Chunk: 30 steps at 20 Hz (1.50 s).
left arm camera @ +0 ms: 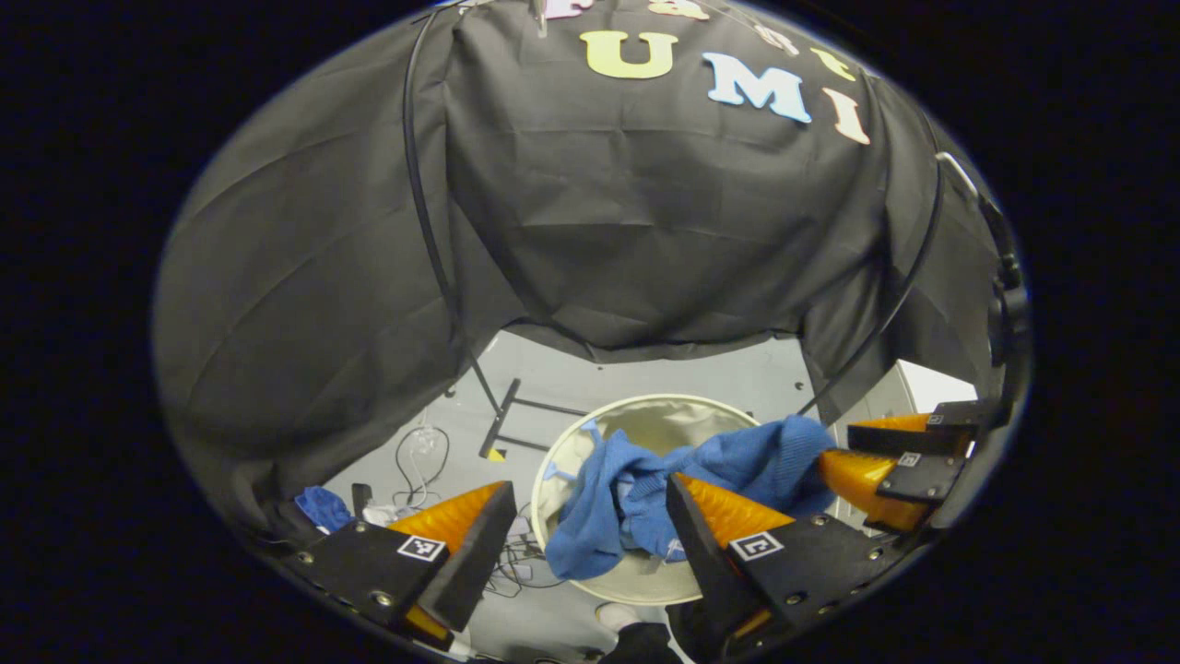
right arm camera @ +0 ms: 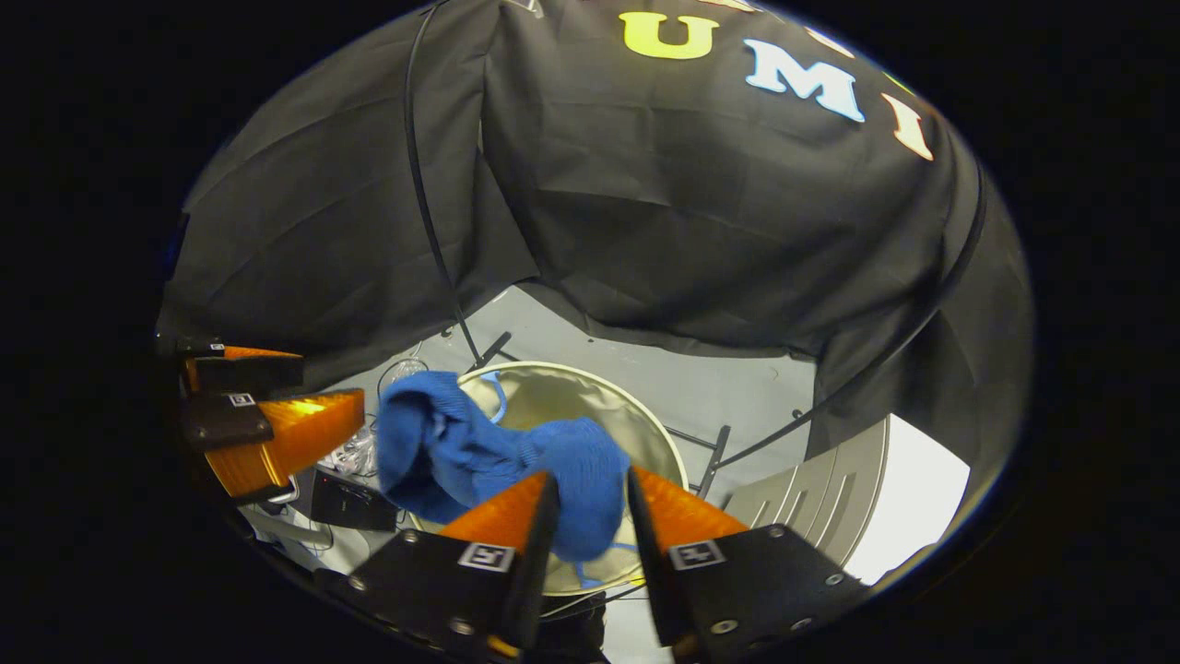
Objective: Grasp the clothes on the hanger with both hands and then place them into the laundry hamper below.
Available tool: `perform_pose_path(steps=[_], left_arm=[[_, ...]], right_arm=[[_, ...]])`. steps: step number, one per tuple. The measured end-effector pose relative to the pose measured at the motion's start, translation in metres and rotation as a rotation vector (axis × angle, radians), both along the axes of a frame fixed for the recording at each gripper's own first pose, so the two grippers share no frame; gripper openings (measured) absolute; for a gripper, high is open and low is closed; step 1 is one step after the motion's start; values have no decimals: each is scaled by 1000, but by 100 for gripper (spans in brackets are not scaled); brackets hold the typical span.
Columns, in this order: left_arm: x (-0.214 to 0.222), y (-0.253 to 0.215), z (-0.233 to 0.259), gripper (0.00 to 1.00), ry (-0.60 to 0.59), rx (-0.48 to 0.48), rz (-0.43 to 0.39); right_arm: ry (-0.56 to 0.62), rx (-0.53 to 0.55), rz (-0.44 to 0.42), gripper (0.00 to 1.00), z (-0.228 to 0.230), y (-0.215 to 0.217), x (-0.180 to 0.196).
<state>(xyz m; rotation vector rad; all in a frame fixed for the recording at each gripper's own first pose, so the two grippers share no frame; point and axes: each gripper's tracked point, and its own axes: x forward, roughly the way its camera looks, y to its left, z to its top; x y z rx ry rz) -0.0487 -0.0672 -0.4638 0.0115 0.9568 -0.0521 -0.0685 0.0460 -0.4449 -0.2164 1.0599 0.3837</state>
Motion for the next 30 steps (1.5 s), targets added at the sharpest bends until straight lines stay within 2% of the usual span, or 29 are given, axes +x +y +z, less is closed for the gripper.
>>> perform_pose_path(steps=[3, 7, 12, 16, 22, 25, 28, 30], left_arm=[[-3, 0, 1, 96, -7, 7, 12], [3, 7, 16, 95, -48, 32, 3], [22, 21, 85, 94, -178, 23, -16], [49, 25, 162, 95, -324, -10, -18], [70, 34, 307, 94, -566, -53, -37], [62, 27, 375, 94, -671, -64, -58], [42, 25, 431, 94, -726, -89, -66], [42, 20, 441, 94, -758, -98, -61]], right_arm=[[-26, 8, -1, 95, 6, -2, 1], [-60, 24, 11, 96, 25, 4, 4], [-182, 51, -15, 95, 76, -1, 20], [-336, 74, -77, 95, 149, -12, 47], [-593, 116, -147, 95, 265, -28, 75], [-707, 135, -168, 94, 320, -38, 79], [-817, 143, -187, 95, 359, -51, 74], [-864, 162, -189, 94, 382, -53, 68]])
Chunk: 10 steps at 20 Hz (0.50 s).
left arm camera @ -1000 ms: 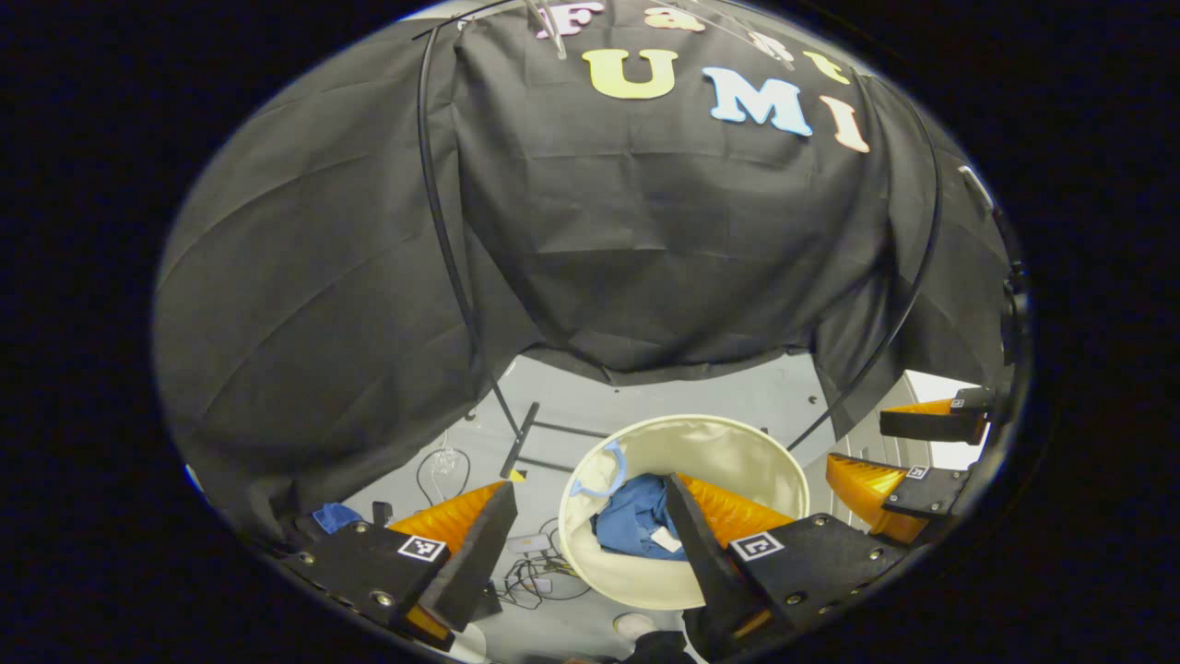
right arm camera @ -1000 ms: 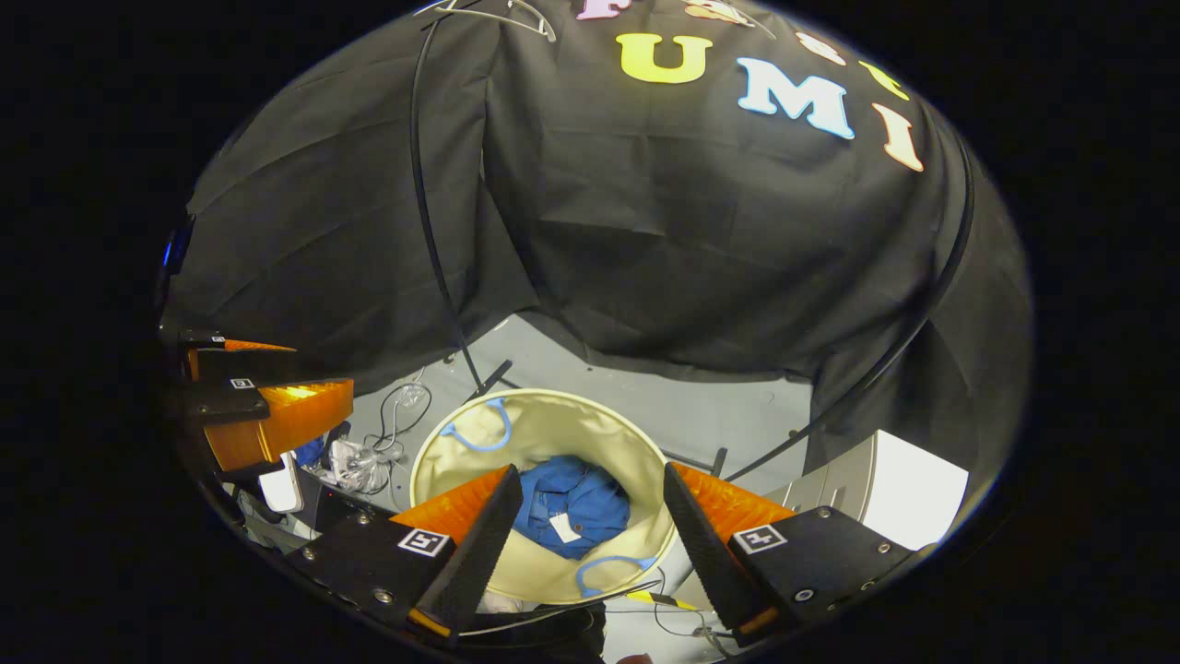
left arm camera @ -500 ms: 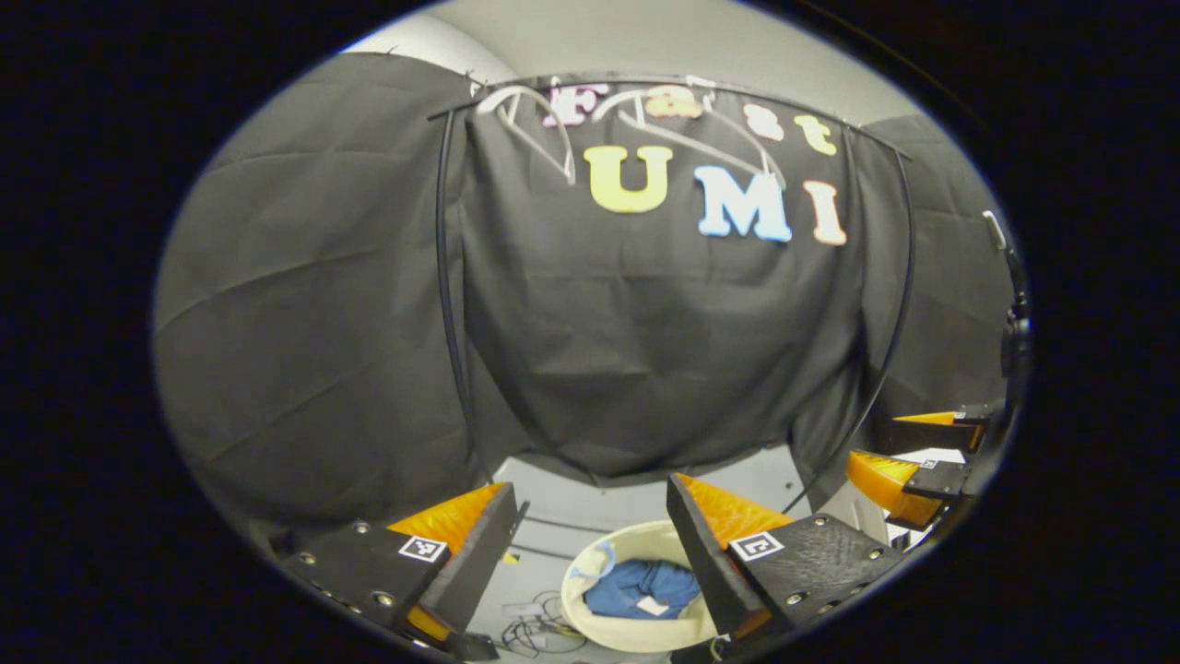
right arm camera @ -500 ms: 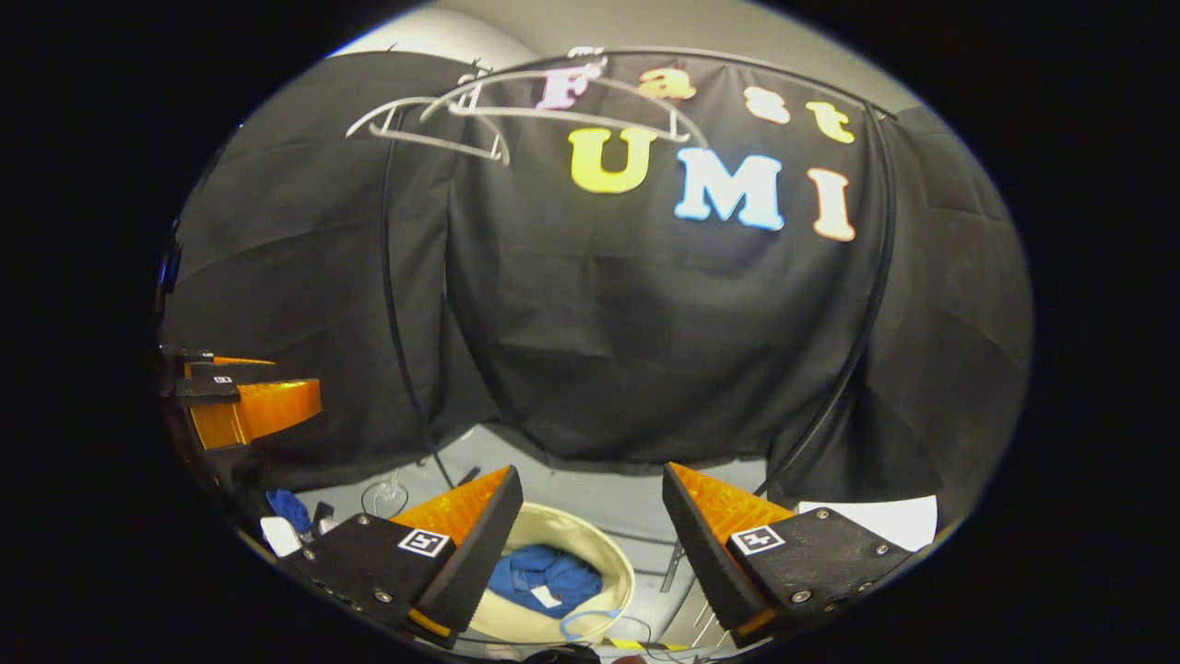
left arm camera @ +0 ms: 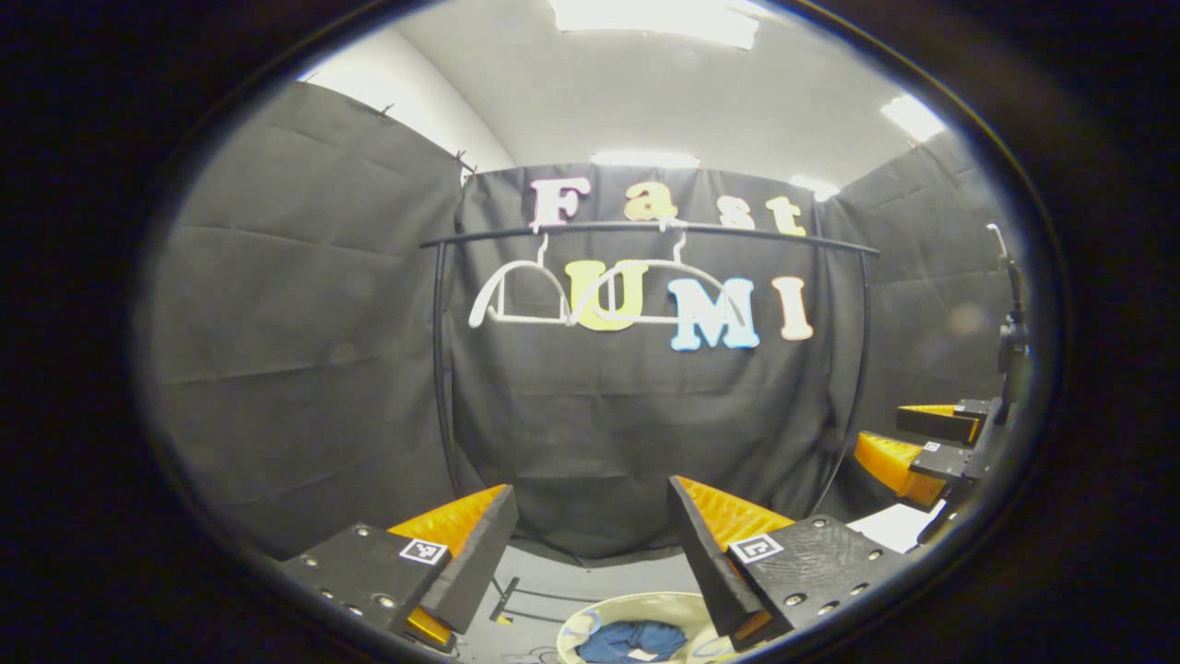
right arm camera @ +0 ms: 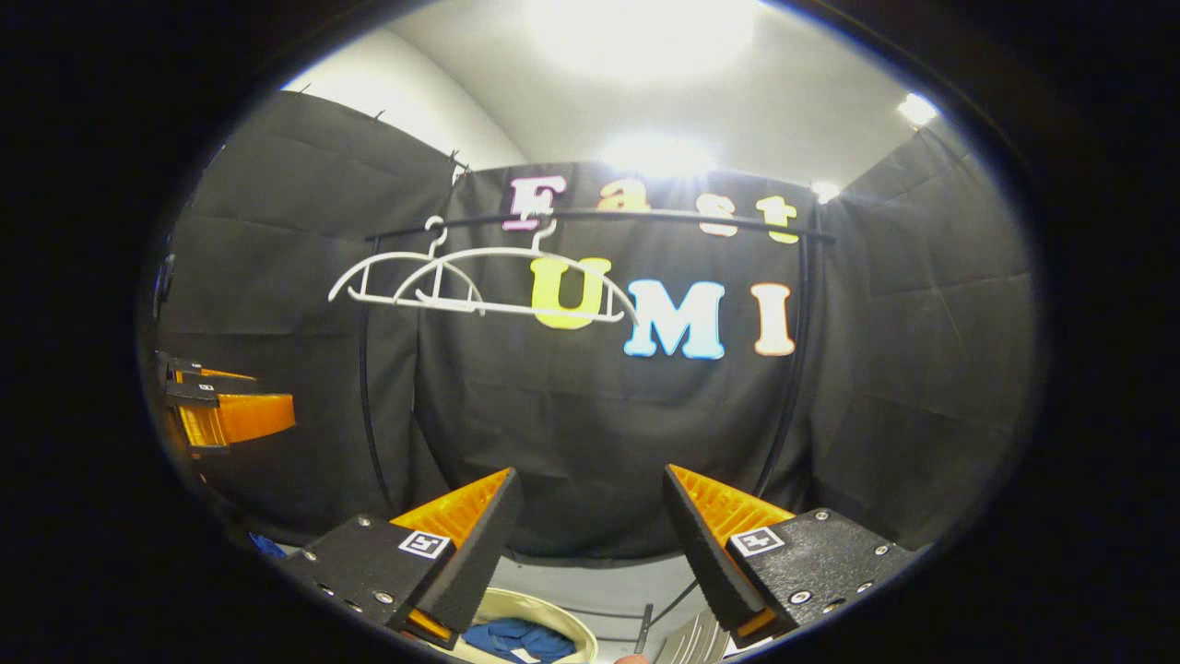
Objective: Grasp the clothes on the hanger with both hands and then place them into the laundry hamper below.
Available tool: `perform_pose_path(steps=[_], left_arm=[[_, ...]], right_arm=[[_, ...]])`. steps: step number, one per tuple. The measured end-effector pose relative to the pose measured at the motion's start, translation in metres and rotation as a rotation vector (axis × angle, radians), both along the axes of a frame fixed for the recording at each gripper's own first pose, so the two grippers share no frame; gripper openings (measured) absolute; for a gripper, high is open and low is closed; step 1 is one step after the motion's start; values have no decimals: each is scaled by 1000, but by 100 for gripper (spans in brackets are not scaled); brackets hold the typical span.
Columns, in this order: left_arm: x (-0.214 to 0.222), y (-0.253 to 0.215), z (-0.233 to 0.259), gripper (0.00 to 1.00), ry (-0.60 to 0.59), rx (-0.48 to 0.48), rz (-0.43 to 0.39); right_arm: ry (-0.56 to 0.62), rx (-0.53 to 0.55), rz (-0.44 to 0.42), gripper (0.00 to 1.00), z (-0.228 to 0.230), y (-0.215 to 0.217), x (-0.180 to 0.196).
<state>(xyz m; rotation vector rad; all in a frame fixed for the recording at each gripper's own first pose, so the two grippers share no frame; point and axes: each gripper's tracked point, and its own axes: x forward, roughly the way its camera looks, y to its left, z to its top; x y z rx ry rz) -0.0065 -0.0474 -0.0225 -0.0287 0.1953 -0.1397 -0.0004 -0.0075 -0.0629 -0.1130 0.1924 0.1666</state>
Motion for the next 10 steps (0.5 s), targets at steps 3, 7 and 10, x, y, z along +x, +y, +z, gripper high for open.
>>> perform_pose_path(steps=[3, 7, 10], left_arm=[[-14, -2, 23, 94, -63, 0, -4], [-21, -8, 36, 94, -123, 6, -7], [-19, -7, 36, 94, -127, -6, 0]], right_arm=[[-43, 32, -14, 94, 20, -8, -8], [-57, 92, -40, 94, 24, -11, -16], [-57, 81, -47, 94, 22, -13, -16]])
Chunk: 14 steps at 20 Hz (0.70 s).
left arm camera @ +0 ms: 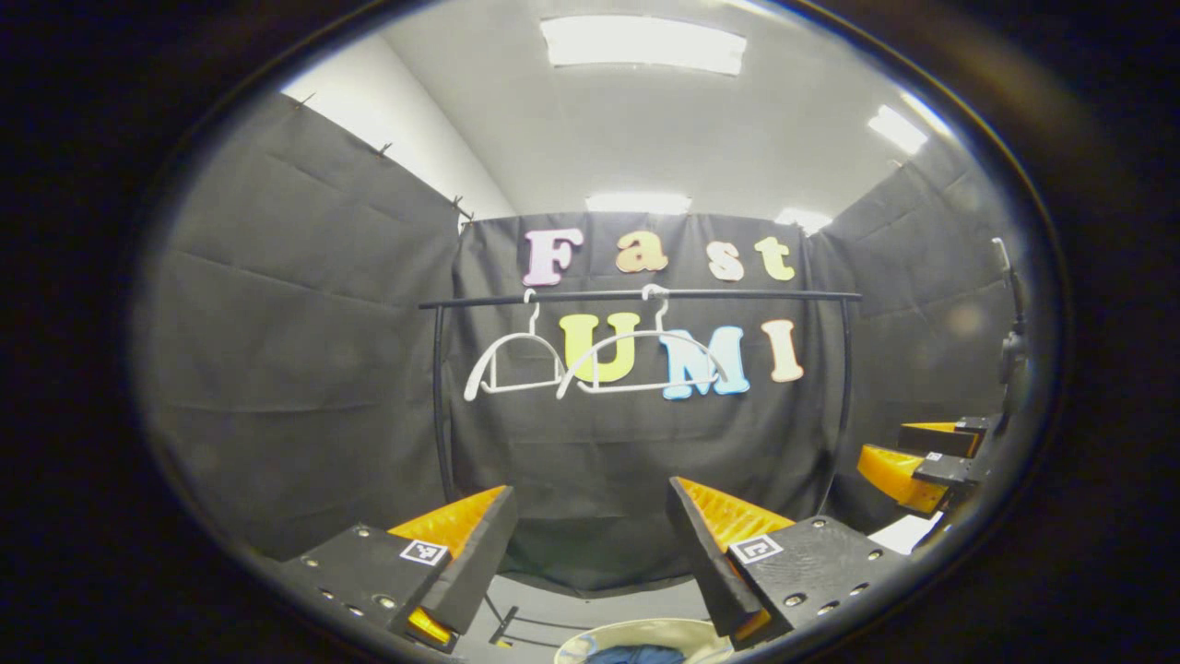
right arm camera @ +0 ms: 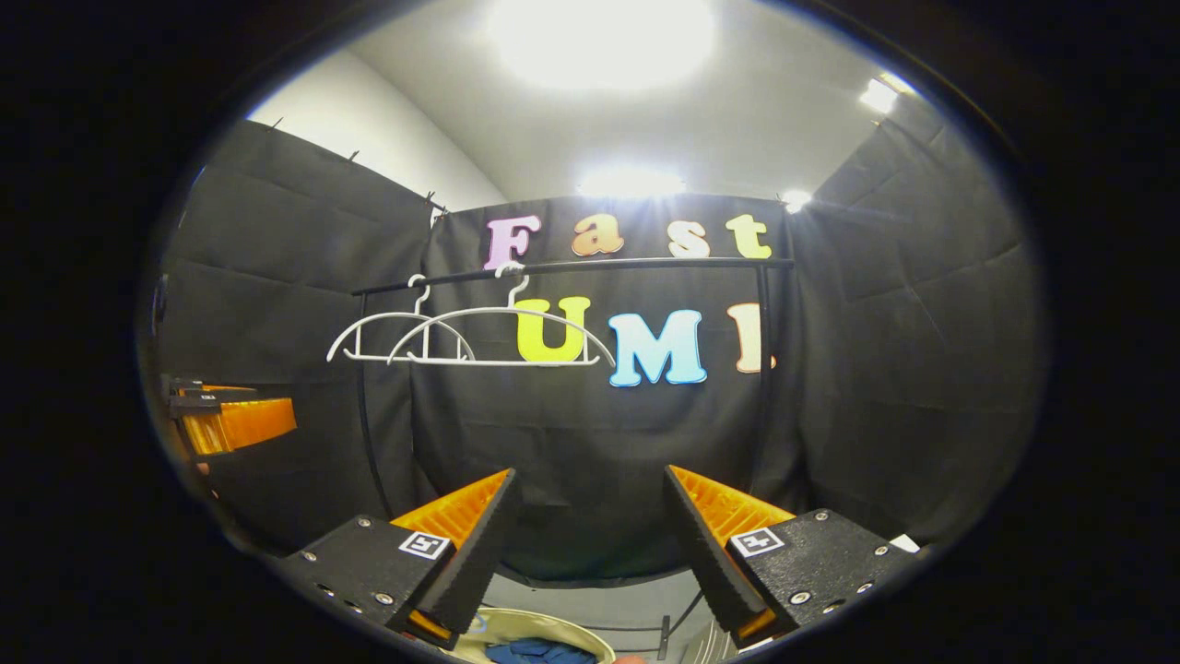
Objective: Grasp the clothes on the hanger with both hands and then place them into the laundry hamper below.
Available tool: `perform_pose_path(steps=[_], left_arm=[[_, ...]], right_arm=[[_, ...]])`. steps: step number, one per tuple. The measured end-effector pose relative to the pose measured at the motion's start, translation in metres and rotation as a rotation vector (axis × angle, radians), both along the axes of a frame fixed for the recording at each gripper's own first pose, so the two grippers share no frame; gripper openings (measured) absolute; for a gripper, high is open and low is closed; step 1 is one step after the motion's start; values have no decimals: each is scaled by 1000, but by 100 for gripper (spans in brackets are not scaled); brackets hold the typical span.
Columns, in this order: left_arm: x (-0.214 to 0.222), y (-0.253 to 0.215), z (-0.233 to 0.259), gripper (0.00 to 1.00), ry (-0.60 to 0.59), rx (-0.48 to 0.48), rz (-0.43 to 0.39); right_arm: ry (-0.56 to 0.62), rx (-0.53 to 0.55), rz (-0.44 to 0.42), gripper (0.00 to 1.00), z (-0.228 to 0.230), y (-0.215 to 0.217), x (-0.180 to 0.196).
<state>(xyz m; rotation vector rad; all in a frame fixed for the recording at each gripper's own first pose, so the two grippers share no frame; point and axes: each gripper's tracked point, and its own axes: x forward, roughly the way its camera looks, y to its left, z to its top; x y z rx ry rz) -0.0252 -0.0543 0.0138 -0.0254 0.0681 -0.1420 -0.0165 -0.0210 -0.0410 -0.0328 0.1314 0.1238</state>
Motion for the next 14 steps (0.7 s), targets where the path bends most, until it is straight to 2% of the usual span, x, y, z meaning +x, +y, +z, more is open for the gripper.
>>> perform_pose_path(steps=[14], left_arm=[[-3, 10, 4, 94, -19, 29, 24]], right_arm=[[-27, 13, 4, 94, 6, 7, -2]])
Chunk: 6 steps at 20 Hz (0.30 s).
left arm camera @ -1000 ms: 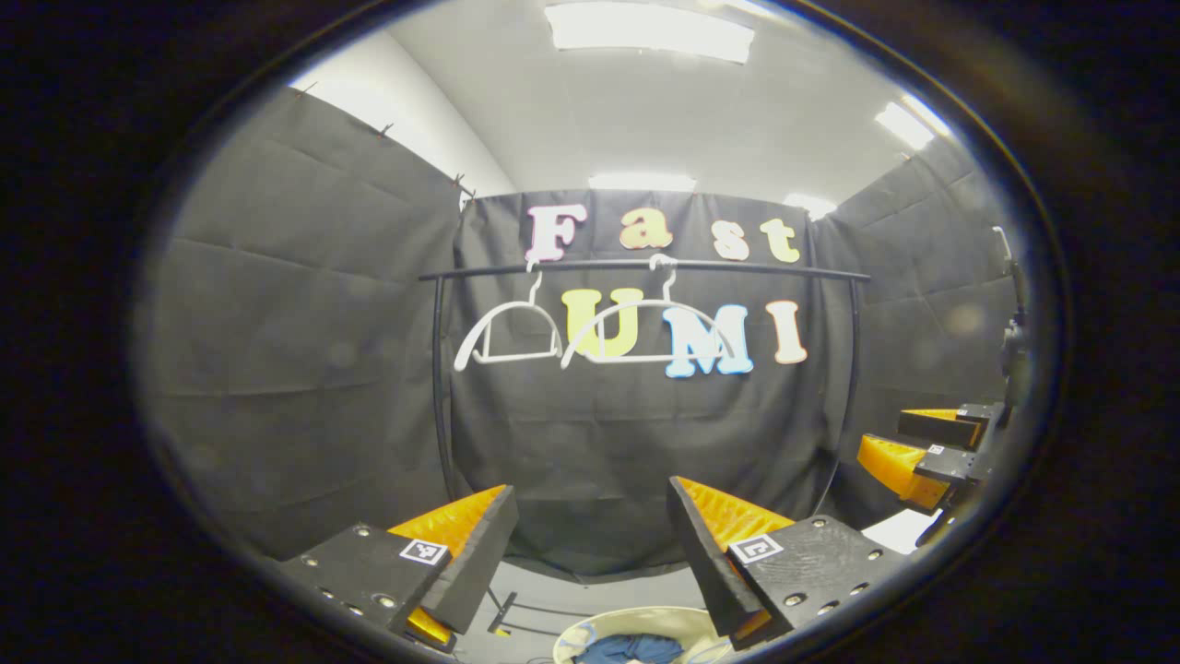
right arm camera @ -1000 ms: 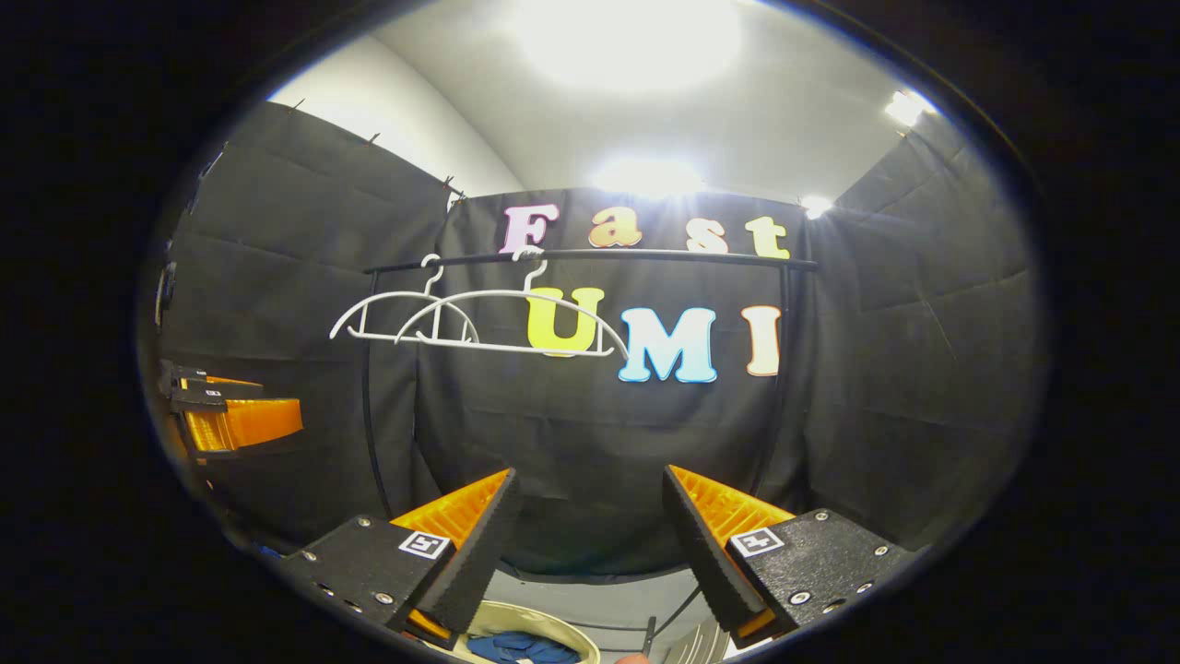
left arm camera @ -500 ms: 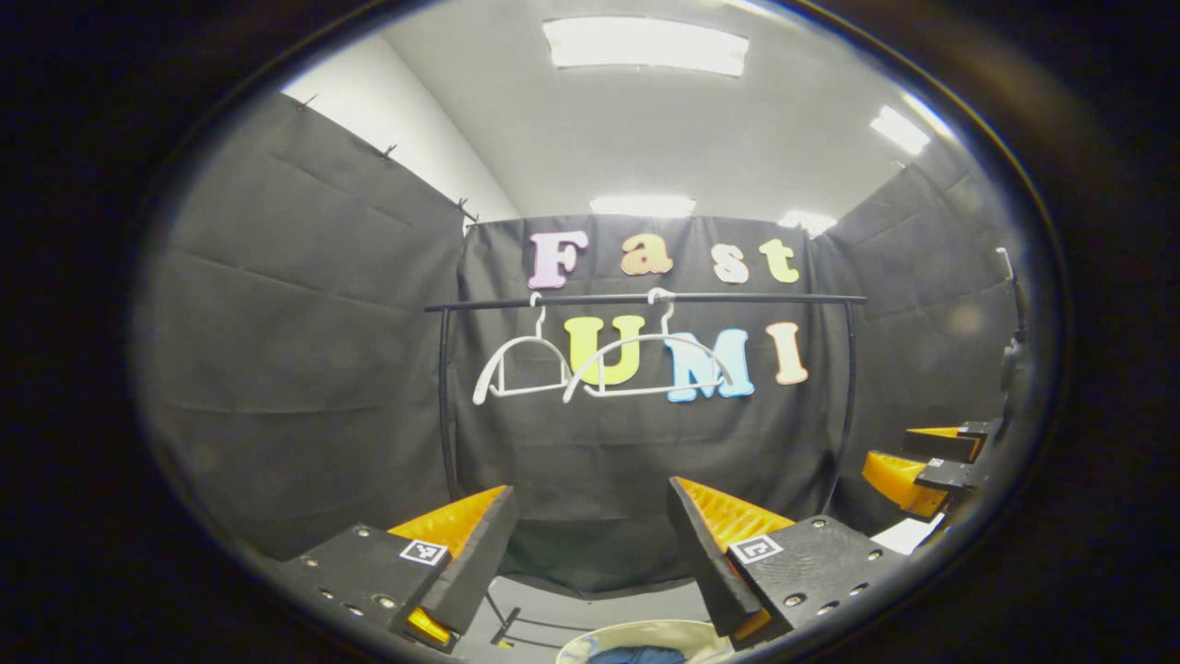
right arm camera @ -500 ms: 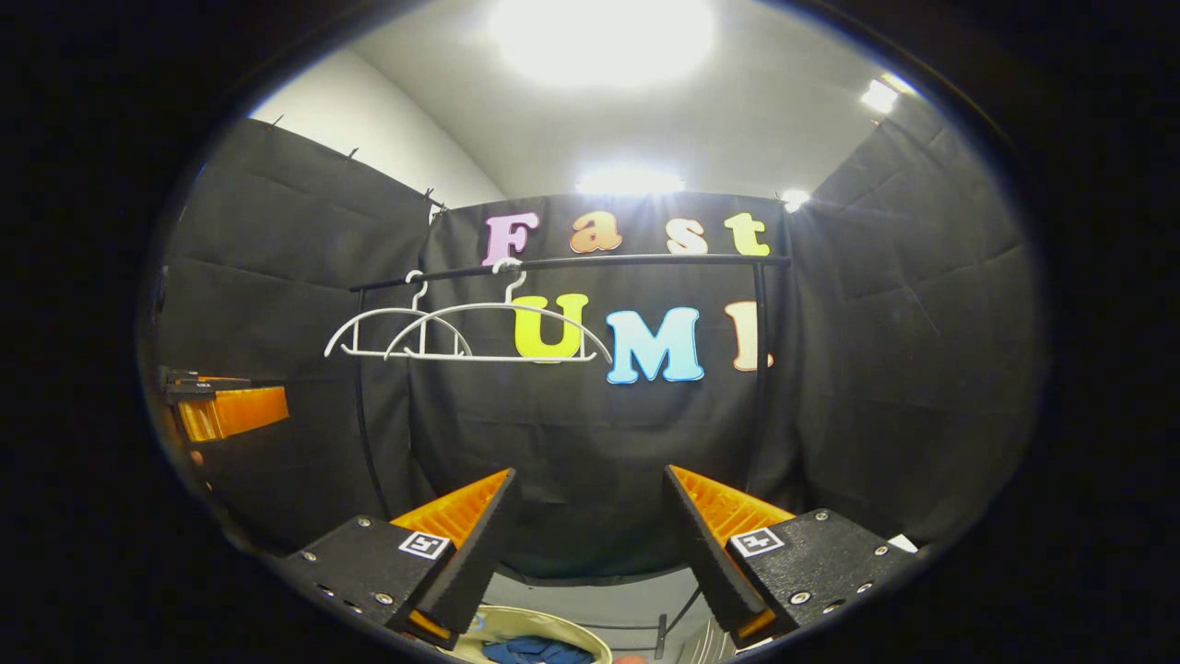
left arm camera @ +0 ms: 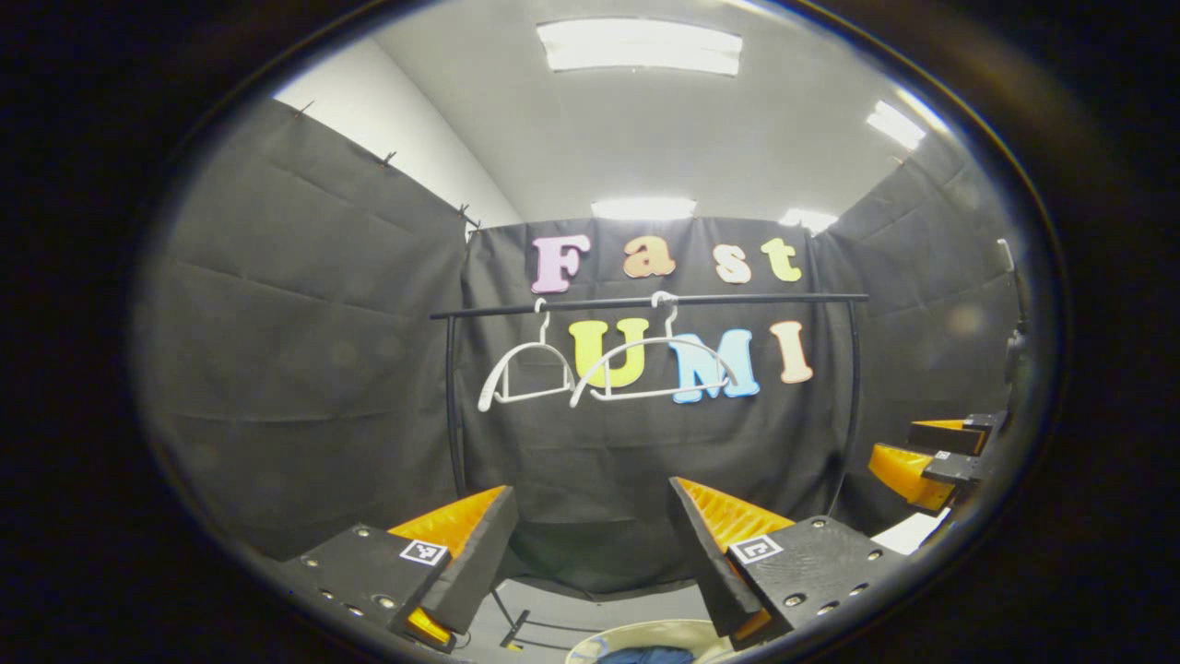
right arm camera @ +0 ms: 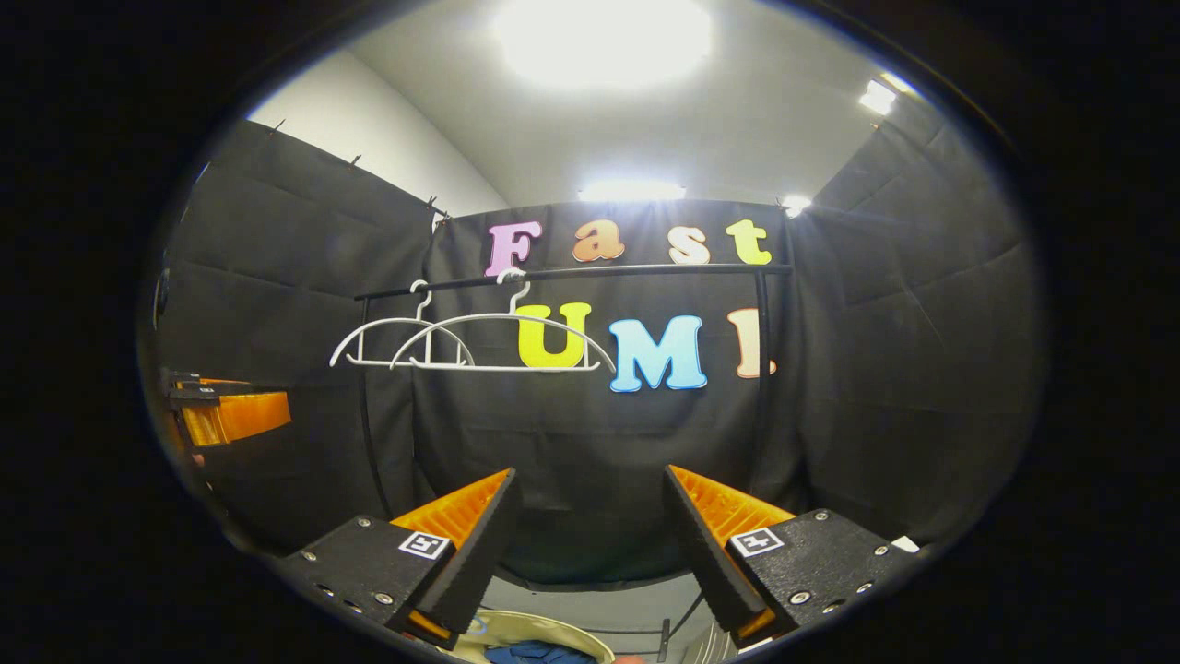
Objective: Grasp the clothes on the hanger with both hands and then place them into the laundry hamper below.
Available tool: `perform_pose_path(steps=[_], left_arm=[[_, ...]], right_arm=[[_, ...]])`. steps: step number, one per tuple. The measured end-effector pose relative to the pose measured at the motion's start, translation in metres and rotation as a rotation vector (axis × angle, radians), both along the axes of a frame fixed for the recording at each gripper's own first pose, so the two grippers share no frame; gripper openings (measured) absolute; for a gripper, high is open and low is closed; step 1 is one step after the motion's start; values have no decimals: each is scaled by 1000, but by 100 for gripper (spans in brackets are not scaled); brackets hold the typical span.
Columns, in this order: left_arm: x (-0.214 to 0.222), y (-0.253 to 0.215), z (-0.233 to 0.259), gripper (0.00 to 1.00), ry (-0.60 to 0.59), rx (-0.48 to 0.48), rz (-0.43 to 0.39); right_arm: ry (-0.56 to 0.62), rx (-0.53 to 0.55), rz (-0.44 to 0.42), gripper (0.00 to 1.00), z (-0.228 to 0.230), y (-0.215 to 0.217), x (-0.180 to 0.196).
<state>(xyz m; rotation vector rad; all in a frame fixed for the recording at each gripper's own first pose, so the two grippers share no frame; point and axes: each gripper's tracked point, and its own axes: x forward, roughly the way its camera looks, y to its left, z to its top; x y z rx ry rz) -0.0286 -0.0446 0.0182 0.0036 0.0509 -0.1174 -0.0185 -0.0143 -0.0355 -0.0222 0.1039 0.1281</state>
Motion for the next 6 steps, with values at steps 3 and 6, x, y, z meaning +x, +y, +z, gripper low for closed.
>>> perform_pose_path(steps=[3, 6], left_arm=[[-4, 0, 0, 94, -6, -4, -3], [-3, 1, 2, 94, -14, 2, -2]], right_arm=[[-4, -3, -4, 94, 0, -1, 2], [-7, -8, -9, 94, 1, 0, 3]])
